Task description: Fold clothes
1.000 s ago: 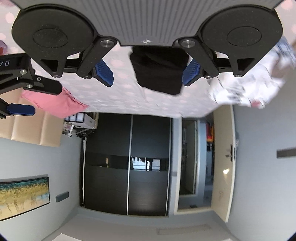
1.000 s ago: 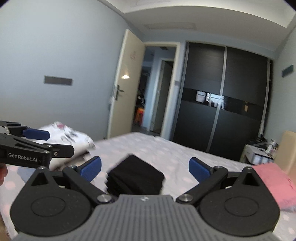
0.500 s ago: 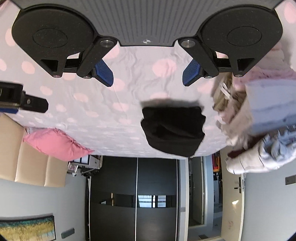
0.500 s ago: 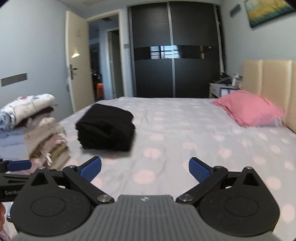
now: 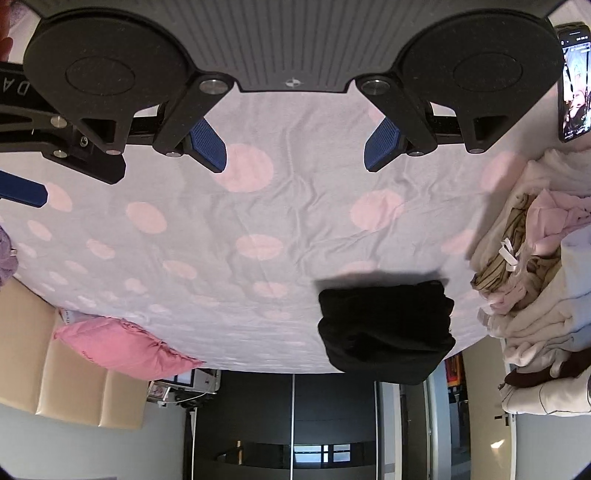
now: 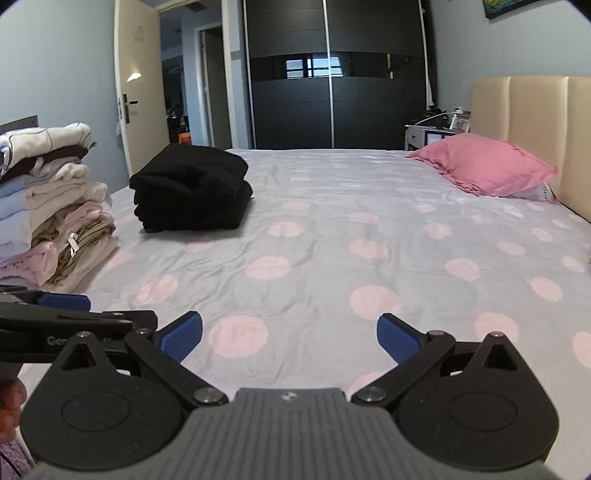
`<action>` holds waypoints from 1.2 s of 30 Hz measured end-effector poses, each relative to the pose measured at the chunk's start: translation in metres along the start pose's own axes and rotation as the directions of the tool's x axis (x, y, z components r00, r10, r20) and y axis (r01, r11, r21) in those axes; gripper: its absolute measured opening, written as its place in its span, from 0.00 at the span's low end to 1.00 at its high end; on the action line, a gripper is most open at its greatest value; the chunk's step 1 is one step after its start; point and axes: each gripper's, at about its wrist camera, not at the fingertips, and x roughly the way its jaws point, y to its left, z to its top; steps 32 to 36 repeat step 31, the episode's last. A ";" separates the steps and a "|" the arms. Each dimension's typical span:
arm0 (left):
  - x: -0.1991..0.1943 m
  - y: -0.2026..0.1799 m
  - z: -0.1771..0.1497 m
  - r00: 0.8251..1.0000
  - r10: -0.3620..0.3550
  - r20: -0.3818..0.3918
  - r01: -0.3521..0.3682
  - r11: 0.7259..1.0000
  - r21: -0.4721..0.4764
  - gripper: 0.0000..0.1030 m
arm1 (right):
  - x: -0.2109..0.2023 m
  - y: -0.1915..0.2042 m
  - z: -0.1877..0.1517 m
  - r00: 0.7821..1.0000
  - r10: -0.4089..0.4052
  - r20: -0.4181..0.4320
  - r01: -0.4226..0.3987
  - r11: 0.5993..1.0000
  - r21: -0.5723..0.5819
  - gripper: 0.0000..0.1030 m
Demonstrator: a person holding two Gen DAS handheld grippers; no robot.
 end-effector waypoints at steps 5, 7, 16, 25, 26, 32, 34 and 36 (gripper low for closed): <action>0.007 0.003 -0.006 1.000 0.019 -0.024 -0.019 1.000 -0.005 0.80 | 0.009 0.011 -0.004 1.000 0.021 -0.019 -0.022 0.998 -0.053 0.99; 0.009 0.005 -0.008 0.999 0.026 -0.037 -0.026 1.000 -0.009 0.80 | 0.012 0.013 -0.005 0.999 0.032 -0.029 -0.033 0.998 -0.056 0.99; 0.007 0.004 -0.009 0.999 0.022 -0.034 -0.023 1.000 -0.014 0.80 | 0.014 0.014 -0.006 0.999 0.032 -0.039 -0.034 0.998 -0.049 0.99; 0.003 0.002 -0.010 0.999 0.023 -0.034 -0.023 1.000 -0.008 0.80 | 0.010 0.016 -0.005 0.999 0.039 -0.033 -0.040 0.998 -0.057 0.99; 0.003 0.003 -0.011 0.999 0.024 -0.034 -0.024 1.000 -0.009 0.80 | 0.009 0.016 -0.005 0.999 0.042 -0.033 -0.043 0.997 -0.059 0.99; 0.000 0.003 -0.009 0.999 0.029 -0.027 -0.030 0.999 -0.011 0.80 | 0.008 0.016 -0.004 0.998 0.050 -0.034 -0.052 0.997 -0.063 0.99; 0.000 0.003 -0.009 0.999 0.029 -0.027 -0.030 0.999 -0.011 0.80 | 0.008 0.016 -0.004 0.998 0.050 -0.034 -0.052 0.997 -0.063 0.99; 0.000 0.003 -0.009 0.999 0.029 -0.027 -0.030 0.999 -0.011 0.80 | 0.008 0.016 -0.004 0.998 0.050 -0.034 -0.052 0.997 -0.063 0.99</action>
